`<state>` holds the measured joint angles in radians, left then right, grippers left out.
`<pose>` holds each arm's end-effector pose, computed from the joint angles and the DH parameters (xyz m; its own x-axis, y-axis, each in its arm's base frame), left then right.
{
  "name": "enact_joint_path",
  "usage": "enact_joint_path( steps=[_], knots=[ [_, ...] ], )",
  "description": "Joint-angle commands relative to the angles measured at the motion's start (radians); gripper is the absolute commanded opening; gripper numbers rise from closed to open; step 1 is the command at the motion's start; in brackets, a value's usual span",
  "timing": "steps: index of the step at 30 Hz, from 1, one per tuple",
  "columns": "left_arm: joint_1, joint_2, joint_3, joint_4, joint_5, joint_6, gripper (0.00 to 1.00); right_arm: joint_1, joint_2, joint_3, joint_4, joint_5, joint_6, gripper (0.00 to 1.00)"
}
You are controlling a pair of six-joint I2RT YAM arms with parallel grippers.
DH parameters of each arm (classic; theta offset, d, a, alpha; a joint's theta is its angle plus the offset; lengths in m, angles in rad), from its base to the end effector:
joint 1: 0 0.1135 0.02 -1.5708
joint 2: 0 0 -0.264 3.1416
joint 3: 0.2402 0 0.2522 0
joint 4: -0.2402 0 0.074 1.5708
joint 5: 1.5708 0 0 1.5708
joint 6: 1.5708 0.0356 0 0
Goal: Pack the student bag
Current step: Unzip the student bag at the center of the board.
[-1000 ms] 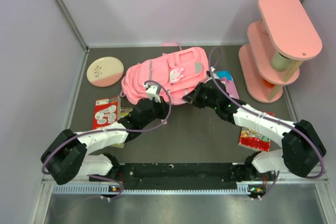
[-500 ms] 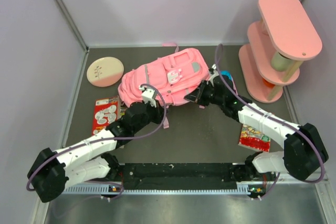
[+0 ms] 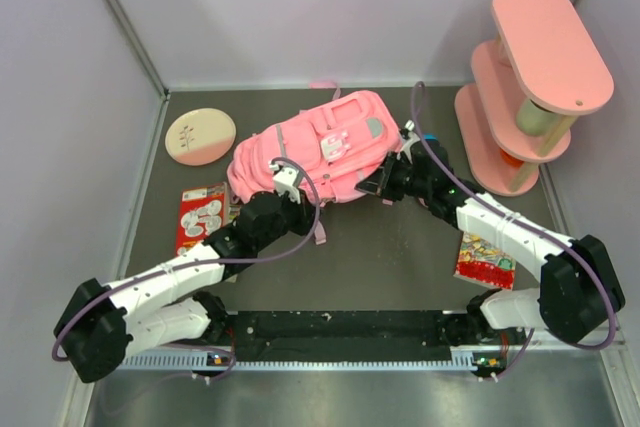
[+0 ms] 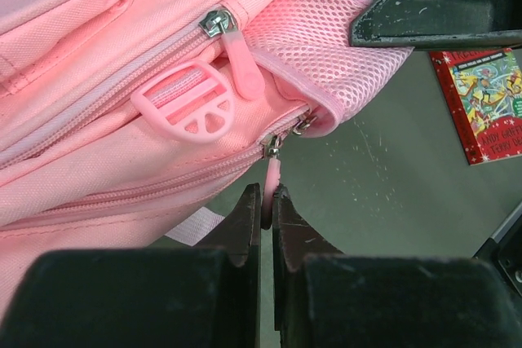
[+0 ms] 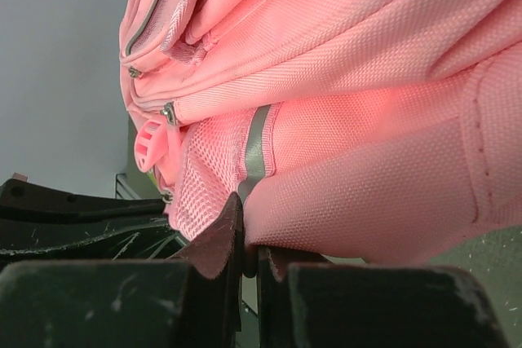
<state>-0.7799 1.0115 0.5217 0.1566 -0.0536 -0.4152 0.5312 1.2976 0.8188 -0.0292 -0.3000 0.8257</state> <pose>0.1633 -0.1589 0.2391 -0.4815 -0.0903 -0.8718 0.5158 0.7750 -0.3651 0.2432 0.1551 0.2556 -0.8037 0.3422 -0.4868 -0.1708 0.6509 0.7397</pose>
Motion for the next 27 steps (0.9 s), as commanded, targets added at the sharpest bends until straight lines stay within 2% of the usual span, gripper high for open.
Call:
enact_joint_path(
  steps=[1, 5, 15, 22, 27],
  knots=[
    [0.047, 0.013, 0.026, -0.185, -0.274, 0.027, 0.0, -0.094, -0.044, -0.001, -0.017, 0.191, -0.085, 0.0],
    [0.047, 0.048, 0.046, -0.253, -0.406, 0.01, 0.0, -0.105, -0.052, -0.003, -0.024, 0.203, -0.092, 0.0],
    [0.051, 0.047, 0.073, -0.344, -0.535, -0.043, 0.0, -0.132, -0.054, -0.007, -0.038, 0.214, -0.115, 0.0],
    [0.06, 0.052, 0.104, -0.434, -0.595, -0.088, 0.0, -0.152, -0.05, -0.012, -0.048, 0.229, -0.137, 0.0],
    [0.06, 0.047, 0.115, -0.46, -0.583, -0.08, 0.0, -0.183, -0.049, -0.012, -0.046, 0.217, -0.149, 0.0]
  ],
)
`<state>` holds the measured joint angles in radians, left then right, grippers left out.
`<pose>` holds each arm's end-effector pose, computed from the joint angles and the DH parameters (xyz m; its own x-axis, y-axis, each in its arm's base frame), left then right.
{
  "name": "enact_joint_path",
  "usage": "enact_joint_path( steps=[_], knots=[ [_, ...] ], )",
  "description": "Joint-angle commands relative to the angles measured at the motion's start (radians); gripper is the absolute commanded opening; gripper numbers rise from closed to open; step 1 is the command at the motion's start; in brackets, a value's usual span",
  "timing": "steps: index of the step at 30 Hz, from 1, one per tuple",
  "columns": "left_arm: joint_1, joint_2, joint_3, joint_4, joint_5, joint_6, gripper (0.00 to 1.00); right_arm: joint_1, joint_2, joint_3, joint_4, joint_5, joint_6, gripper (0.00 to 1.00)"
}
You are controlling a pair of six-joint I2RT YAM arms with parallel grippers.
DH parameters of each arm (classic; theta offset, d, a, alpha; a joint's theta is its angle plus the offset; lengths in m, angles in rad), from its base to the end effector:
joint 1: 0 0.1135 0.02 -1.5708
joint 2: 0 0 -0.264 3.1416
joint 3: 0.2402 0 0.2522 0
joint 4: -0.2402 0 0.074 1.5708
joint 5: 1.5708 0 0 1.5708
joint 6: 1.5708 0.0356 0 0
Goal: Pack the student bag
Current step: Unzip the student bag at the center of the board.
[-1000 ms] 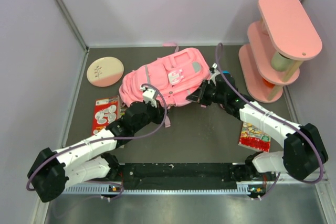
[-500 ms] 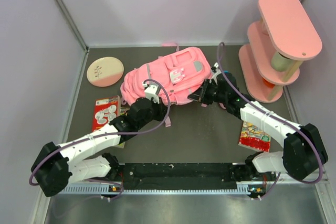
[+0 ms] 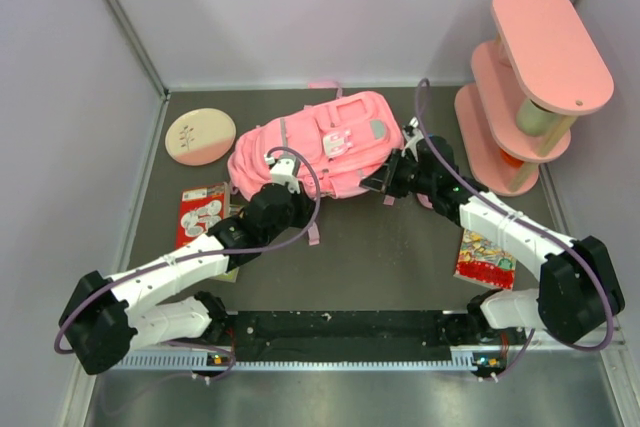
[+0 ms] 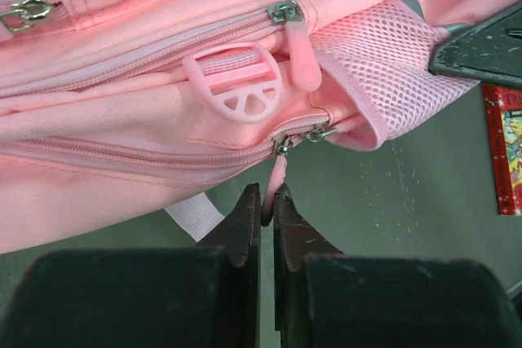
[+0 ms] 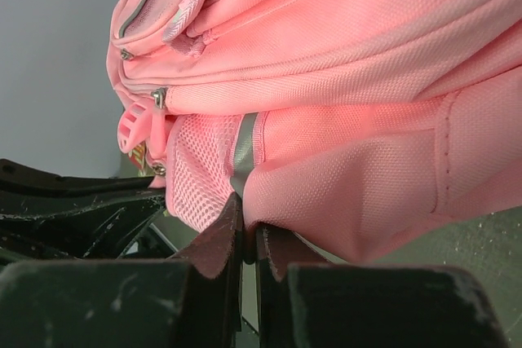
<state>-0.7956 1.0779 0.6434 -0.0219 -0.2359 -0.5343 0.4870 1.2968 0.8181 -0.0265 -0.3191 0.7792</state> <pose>0.1739 -0.1656 0.2495 -0.5443 -0.1519 -0.8250 0.3143 0.8749 -0.3685 0.2493 0.1446 0.2559 -0.7870 0.3383 -0.5159 -0.1882 0.6648 0.7230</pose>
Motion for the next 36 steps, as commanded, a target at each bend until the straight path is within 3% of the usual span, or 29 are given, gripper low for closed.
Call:
enact_joint_path(
  steps=[1, 12, 15, 17, 21, 24, 28, 31, 36],
  knots=[
    [0.076, -0.018, -0.007, -0.286, -0.396, 0.037, 0.0, -0.145, -0.047, -0.011, -0.049, 0.232, -0.103, 0.0],
    [0.076, -0.018, -0.008, -0.339, -0.31, 0.023, 0.0, -0.153, -0.016, -0.036, -0.012, 0.213, -0.09, 0.0],
    [0.076, -0.033, -0.011, -0.288, -0.22, 0.062, 0.0, -0.153, -0.002, -0.048, 0.01, 0.14, -0.08, 0.0],
    [0.076, -0.027, -0.005, -0.256, -0.122, 0.074, 0.0, -0.151, 0.006, -0.088, 0.066, 0.044, -0.022, 0.09],
    [0.068, -0.004, 0.01, -0.207, -0.014, 0.069, 0.0, -0.122, -0.026, -0.194, 0.151, -0.003, 0.083, 0.54],
    [0.056, 0.019, 0.025, -0.202, 0.017, 0.068, 0.0, -0.071, -0.068, -0.273, 0.2, 0.024, 0.166, 0.68],
    [0.033, 0.034, 0.053, -0.202, 0.049, 0.08, 0.0, 0.095, -0.117, -0.344, 0.258, 0.097, 0.299, 0.69],
    [-0.002, 0.047, 0.079, -0.201, 0.075, 0.094, 0.0, 0.201, -0.12, -0.399, 0.402, 0.182, 0.437, 0.7],
    [-0.102, 0.08, 0.136, -0.204, 0.095, 0.131, 0.0, 0.286, -0.062, -0.422, 0.576, 0.354, 0.561, 0.79]
  ],
)
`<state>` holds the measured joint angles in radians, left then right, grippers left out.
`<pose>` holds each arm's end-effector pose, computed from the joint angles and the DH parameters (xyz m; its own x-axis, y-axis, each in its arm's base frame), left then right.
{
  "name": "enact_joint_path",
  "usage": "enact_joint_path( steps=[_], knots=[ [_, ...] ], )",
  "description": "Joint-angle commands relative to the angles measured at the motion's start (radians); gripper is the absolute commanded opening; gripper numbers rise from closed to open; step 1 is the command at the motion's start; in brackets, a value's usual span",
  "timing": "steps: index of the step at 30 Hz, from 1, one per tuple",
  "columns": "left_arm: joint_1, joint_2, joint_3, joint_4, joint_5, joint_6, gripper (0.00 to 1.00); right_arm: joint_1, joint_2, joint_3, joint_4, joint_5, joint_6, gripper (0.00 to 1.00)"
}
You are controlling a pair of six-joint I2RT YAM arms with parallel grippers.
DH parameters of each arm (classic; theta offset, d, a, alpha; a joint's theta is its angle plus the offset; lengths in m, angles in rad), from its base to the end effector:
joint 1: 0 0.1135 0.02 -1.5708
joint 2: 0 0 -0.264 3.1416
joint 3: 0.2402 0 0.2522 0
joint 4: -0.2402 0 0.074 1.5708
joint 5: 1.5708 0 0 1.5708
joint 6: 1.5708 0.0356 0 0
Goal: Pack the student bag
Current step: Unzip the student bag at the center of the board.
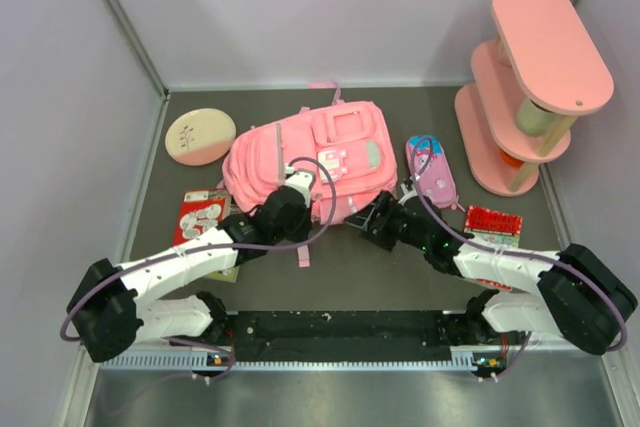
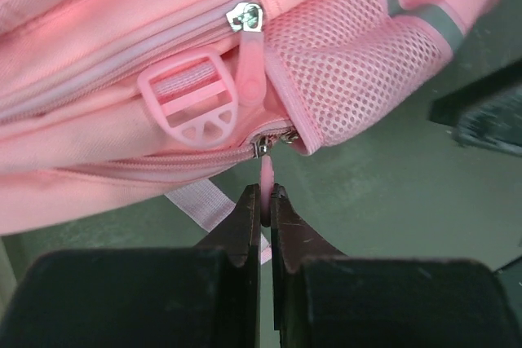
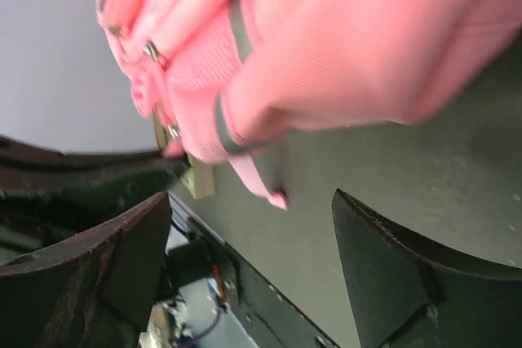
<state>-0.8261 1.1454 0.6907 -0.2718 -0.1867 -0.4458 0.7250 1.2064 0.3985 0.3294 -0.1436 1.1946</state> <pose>0.1668 -0.1712 0.2279 -0.6772 0.1096 -0.7276 0.3730 0.9035 -0.2111 0.1729 0.1600 0.1743 -0.8255 0.4985 -0.2648 0.0445 0.5252 0.8498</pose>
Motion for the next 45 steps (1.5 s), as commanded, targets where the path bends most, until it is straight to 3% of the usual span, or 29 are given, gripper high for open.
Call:
enact_joint_path(
  steps=[1, 7, 9, 10, 11, 12, 13, 14, 17, 21, 23, 31, 36, 41, 42, 45],
  knots=[
    [-0.085, 0.017, 0.096, 0.045, 0.052, 0.048, 0.0, 0.054, 0.047, 0.006, 0.252, 0.193, 0.151, 0.79],
    [-0.165, 0.05, 0.138, 0.046, 0.058, 0.055, 0.0, 0.059, 0.228, -0.003, 0.499, 0.222, 0.266, 0.79],
    [-0.185, 0.054, 0.145, 0.049, 0.047, 0.053, 0.0, 0.057, 0.28, 0.003, 0.557, 0.214, 0.313, 0.67],
    [-0.188, 0.056, 0.147, 0.048, 0.046, 0.053, 0.0, 0.059, 0.319, -0.015, 0.598, 0.217, 0.328, 0.56],
    [-0.189, 0.053, 0.145, 0.046, 0.027, 0.047, 0.0, 0.059, 0.334, -0.032, 0.685, 0.229, 0.344, 0.27],
    [-0.189, 0.048, 0.142, 0.034, 0.01, 0.041, 0.0, 0.059, 0.344, -0.047, 0.718, 0.237, 0.349, 0.14],
    [-0.189, 0.042, 0.138, 0.031, -0.003, 0.038, 0.0, 0.057, 0.355, -0.076, 0.735, 0.248, 0.356, 0.03],
    [-0.189, 0.037, 0.124, 0.026, -0.043, 0.038, 0.0, 0.056, 0.355, -0.088, 0.749, 0.265, 0.356, 0.0],
    [-0.189, 0.008, 0.099, -0.021, -0.138, 0.009, 0.0, 0.024, 0.319, -0.102, 0.714, 0.253, 0.314, 0.0],
    [-0.18, -0.036, 0.073, -0.122, -0.325, -0.022, 0.0, -0.038, 0.24, -0.076, 0.551, 0.236, 0.229, 0.0],
    [-0.147, -0.049, 0.053, -0.174, -0.342, -0.04, 0.0, -0.091, 0.184, -0.058, 0.464, 0.223, 0.183, 0.0],
    [0.014, -0.111, -0.014, -0.136, -0.234, -0.037, 0.0, -0.194, 0.087, 0.029, 0.258, 0.167, 0.034, 0.0],
    [0.036, -0.058, 0.043, -0.176, -0.27, -0.033, 0.0, -0.249, 0.084, 0.062, 0.189, 0.148, -0.03, 0.0],
    [0.056, -0.067, 0.05, -0.19, -0.275, 0.018, 0.0, -0.37, 0.111, 0.252, -0.025, -0.005, -0.248, 0.0],
    [0.058, -0.084, 0.049, -0.188, -0.245, 0.022, 0.0, -0.383, 0.123, 0.293, -0.115, -0.025, -0.278, 0.0],
    [0.053, -0.113, 0.037, -0.173, -0.121, 0.05, 0.0, -0.433, 0.205, 0.407, -0.17, -0.117, -0.387, 0.0]
  ],
)
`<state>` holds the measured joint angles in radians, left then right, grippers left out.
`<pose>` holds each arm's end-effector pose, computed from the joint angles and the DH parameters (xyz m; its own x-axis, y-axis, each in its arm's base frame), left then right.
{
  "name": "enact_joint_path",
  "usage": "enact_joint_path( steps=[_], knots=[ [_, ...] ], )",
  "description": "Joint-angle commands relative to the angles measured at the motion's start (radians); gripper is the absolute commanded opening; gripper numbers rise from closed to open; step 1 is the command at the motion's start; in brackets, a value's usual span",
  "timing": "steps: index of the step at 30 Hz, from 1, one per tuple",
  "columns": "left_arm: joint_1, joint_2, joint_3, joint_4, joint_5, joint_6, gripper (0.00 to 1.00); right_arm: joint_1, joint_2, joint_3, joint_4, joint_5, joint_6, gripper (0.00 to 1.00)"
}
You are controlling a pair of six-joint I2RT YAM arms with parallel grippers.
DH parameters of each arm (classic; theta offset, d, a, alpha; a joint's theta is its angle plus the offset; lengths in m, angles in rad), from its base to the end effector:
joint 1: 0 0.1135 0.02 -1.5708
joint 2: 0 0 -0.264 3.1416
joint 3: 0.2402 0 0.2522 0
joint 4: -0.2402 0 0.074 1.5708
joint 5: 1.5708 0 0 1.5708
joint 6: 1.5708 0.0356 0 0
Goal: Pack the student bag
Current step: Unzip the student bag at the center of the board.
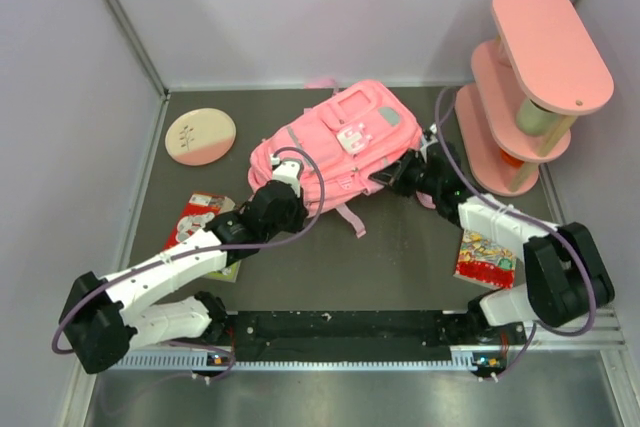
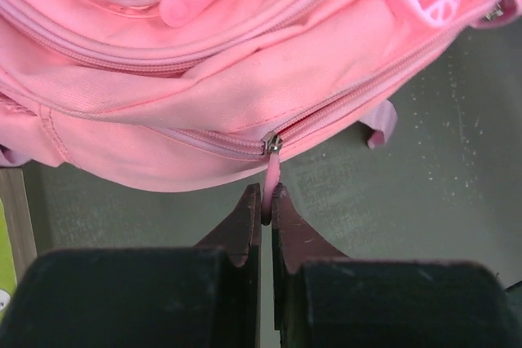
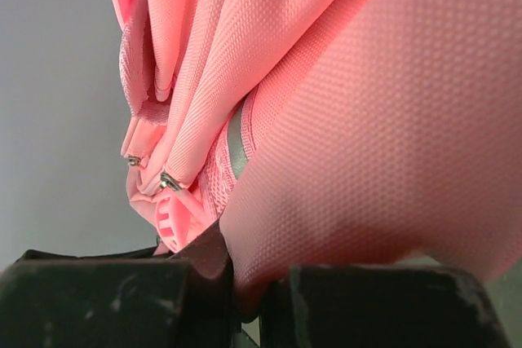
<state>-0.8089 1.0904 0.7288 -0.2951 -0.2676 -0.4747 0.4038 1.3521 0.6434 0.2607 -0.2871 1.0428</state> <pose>0.1684 -0.1629 0.2509 -0.6277 0.0193 -0.7782 0.2994 0.9288 -0.2184 0.2583 0.1213 0.2105 -0.7289 0.5895 -0.3481 0.0360 0.5408 0.8404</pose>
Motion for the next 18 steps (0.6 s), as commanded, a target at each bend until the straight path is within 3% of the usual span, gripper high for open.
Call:
enact_joint_path(
  steps=[1, 8, 9, 12, 15, 16, 18],
  knots=[
    [0.025, -0.067, -0.02, -0.127, -0.012, 0.088, 0.0, -0.12, 0.086, 0.226, -0.141, -0.018, -0.275, 0.0],
    [-0.139, -0.045, -0.054, -0.018, 0.083, 0.015, 0.0, -0.169, 0.338, 0.436, -0.296, -0.063, -0.391, 0.0],
    [-0.156, -0.031, -0.054, 0.003, 0.093, 0.004, 0.0, -0.169, 0.36, 0.453, -0.314, -0.055, -0.394, 0.04],
    [-0.197, 0.032, -0.051, 0.068, 0.096, -0.044, 0.0, -0.169, 0.345, 0.432, -0.356, -0.043, -0.391, 0.25],
    [-0.204, 0.086, -0.039, 0.114, 0.097, -0.073, 0.0, -0.172, 0.254, 0.348, -0.36, 0.003, -0.368, 0.56],
    [-0.204, 0.098, -0.028, 0.119, 0.097, -0.079, 0.0, -0.172, 0.184, 0.323, -0.362, 0.031, -0.359, 0.7],
    [-0.204, 0.127, -0.016, 0.132, 0.096, -0.079, 0.0, -0.171, 0.119, 0.248, -0.371, 0.045, -0.342, 0.73]
  ],
)
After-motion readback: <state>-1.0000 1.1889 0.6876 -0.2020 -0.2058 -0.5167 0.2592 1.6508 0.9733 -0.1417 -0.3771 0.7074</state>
